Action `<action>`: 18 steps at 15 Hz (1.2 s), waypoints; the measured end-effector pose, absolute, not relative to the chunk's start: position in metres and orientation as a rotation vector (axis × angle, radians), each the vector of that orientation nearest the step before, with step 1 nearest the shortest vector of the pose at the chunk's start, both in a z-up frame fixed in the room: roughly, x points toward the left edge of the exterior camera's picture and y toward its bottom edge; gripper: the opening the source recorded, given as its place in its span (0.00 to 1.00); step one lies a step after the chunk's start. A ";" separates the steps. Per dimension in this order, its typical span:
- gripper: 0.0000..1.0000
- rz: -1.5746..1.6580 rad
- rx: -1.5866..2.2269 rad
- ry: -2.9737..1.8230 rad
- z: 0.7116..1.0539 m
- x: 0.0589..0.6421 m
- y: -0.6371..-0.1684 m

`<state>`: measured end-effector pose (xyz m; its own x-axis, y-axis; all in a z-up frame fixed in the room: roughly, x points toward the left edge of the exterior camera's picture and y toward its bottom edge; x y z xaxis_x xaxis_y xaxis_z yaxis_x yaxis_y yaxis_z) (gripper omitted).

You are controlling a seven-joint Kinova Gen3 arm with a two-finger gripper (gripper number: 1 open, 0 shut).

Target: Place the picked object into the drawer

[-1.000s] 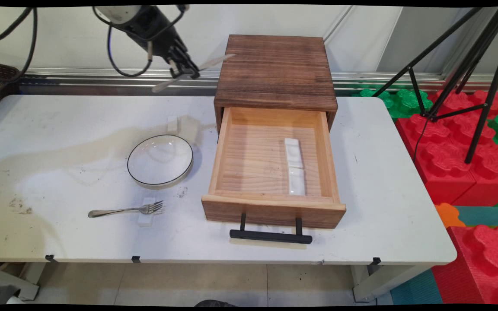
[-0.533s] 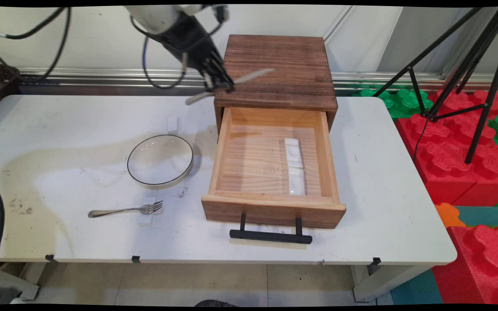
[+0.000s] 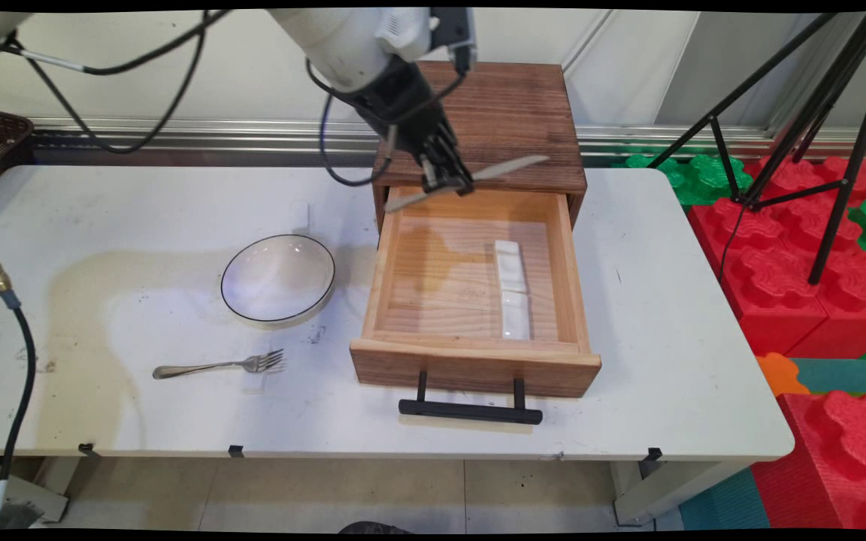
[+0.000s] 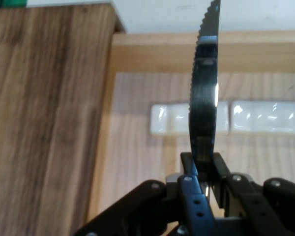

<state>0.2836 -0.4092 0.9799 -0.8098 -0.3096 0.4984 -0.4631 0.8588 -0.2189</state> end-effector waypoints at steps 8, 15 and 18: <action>0.00 0.364 0.498 -2.564 0.930 0.254 -0.425; 0.00 0.336 0.512 -2.584 0.887 0.253 -0.440; 0.00 0.328 0.525 -2.595 0.870 0.255 -0.446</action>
<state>0.2547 -0.4460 0.8697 -0.8167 -0.3060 0.4892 -0.4180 0.8982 -0.1359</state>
